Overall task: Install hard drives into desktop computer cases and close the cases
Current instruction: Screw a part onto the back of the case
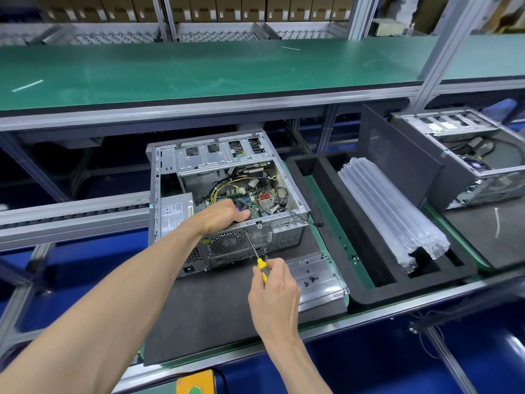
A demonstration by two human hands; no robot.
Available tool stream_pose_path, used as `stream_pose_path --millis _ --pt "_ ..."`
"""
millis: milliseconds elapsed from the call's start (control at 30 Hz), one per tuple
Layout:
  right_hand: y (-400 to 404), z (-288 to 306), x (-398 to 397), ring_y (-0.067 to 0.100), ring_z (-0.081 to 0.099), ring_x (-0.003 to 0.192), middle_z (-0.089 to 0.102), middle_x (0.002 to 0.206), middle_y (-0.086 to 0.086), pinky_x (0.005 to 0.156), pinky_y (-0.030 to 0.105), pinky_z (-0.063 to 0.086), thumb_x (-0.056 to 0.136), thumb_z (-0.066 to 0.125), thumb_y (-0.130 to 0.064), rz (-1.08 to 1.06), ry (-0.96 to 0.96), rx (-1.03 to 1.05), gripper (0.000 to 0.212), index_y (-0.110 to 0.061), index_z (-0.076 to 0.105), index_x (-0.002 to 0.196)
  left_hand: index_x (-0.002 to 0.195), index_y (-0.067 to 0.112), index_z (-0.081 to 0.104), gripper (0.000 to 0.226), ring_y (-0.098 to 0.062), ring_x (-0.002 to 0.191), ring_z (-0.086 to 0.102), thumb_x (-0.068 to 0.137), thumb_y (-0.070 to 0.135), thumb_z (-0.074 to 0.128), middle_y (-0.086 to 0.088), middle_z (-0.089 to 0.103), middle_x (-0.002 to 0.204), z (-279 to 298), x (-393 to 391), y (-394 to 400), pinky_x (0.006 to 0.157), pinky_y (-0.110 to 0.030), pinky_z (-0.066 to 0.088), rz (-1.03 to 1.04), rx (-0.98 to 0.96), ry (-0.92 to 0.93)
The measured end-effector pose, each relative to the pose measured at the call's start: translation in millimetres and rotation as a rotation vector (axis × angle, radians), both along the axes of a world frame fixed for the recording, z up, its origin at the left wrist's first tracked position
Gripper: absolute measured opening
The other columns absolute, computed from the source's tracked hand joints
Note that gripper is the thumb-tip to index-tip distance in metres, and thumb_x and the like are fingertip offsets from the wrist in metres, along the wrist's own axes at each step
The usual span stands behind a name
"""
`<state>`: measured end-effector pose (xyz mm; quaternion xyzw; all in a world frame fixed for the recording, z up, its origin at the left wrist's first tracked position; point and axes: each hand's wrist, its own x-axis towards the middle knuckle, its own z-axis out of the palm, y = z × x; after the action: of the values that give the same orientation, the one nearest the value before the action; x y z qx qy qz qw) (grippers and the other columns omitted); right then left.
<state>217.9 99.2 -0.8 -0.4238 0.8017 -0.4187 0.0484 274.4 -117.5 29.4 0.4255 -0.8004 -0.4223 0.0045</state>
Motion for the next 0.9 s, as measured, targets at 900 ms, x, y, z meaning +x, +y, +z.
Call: stream_pose_path --millis 900 --pt "1.3 0.0 -3.3 0.026 0.061 0.058 0.061 0.077 0.001 0.050 0.027 0.031 0.092 0.068 -0.016 0.082 0.106 0.085 0.016 -0.013 0.052 0.095 0.059 0.017 0.022 0.058 -0.018 0.049 0.015 0.103 0.040 0.052 0.003 0.019 0.051 1.3 -2.8 -2.5 0.066 -0.037 0.019 0.025 0.021 -0.039"
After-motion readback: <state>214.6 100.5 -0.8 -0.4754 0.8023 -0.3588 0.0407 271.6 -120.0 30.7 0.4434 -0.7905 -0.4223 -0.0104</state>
